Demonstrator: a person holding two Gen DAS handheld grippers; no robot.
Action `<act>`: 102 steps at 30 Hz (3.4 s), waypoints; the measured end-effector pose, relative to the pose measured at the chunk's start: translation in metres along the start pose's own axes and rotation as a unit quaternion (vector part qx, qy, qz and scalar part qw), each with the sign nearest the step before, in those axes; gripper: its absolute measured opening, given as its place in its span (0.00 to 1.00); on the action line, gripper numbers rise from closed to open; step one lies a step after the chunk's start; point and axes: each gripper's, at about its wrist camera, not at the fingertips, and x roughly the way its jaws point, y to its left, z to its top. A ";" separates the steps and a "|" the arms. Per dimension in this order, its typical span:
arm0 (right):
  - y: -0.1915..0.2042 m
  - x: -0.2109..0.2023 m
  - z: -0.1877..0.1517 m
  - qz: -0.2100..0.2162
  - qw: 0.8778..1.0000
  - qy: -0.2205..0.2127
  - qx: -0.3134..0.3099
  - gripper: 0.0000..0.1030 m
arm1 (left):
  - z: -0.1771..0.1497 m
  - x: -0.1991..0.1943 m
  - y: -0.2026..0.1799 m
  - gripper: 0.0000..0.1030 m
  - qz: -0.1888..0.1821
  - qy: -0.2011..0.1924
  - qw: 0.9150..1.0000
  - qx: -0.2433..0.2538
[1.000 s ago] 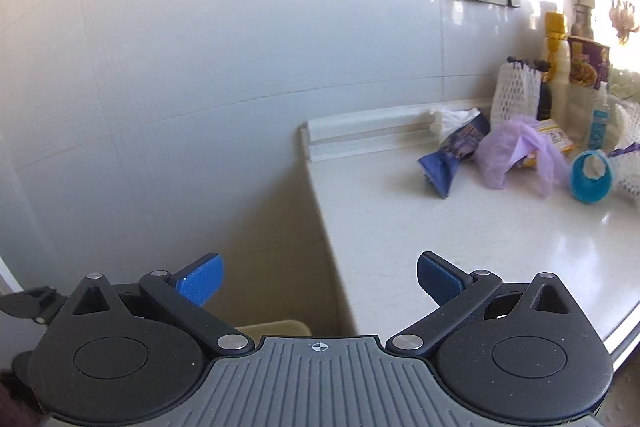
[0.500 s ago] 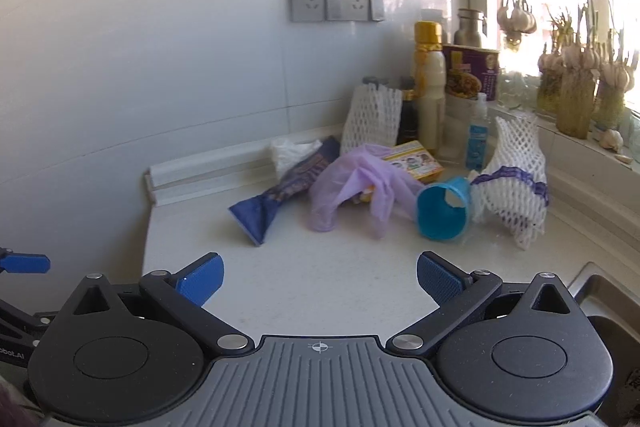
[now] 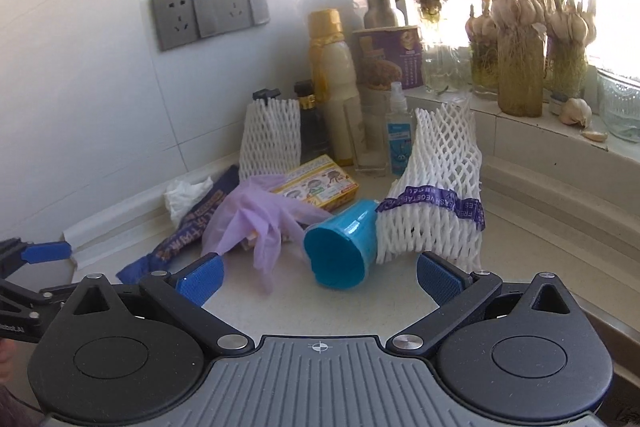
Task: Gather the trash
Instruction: 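Grasp the blue cup with the right tool while the left tool grasps the purple glove, then carry the blue cup and purple glove with both tools over the trash bin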
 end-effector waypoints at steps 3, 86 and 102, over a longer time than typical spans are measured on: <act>-0.014 0.017 0.007 0.020 0.998 0.018 0.060 1.00 | 0.012 0.025 -0.002 0.88 -0.012 0.008 1.000 0.000; 0.059 -0.070 -0.015 0.092 0.969 0.045 0.225 0.67 | 0.036 -0.092 -0.014 0.00 0.019 -0.029 0.993 -0.109; 0.121 -0.119 -0.065 0.139 0.975 0.064 0.160 0.67 | -0.019 -0.169 0.008 0.00 0.026 -0.022 0.990 -0.138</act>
